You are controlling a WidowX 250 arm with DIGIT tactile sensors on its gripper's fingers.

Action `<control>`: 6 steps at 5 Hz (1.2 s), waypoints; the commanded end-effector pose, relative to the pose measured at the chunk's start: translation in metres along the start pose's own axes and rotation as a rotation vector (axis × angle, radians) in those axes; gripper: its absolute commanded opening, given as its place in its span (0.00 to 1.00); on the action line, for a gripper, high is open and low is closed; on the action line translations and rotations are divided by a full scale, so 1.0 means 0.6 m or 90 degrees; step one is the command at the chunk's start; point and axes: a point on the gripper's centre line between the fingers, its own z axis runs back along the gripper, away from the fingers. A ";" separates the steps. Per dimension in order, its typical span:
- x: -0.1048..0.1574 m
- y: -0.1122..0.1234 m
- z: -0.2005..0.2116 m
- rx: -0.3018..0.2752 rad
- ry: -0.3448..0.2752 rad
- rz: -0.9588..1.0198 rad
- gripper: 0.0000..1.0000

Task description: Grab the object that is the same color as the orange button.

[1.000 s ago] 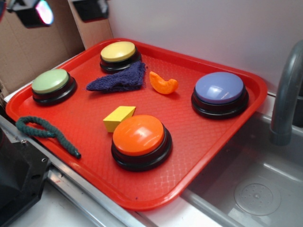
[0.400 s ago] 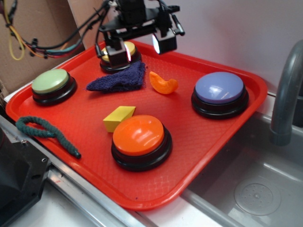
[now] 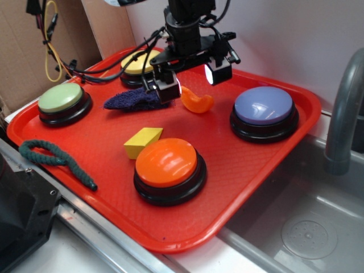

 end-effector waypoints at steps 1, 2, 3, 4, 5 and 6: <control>0.024 -0.009 -0.016 -0.018 0.014 0.006 1.00; 0.024 -0.011 -0.021 -0.005 0.022 0.003 1.00; 0.025 -0.012 -0.022 -0.002 0.022 0.012 0.00; 0.024 -0.011 -0.022 -0.005 0.020 0.016 0.00; 0.024 -0.011 -0.022 -0.004 0.018 0.018 0.00; 0.026 -0.013 -0.007 -0.018 -0.022 -0.002 0.00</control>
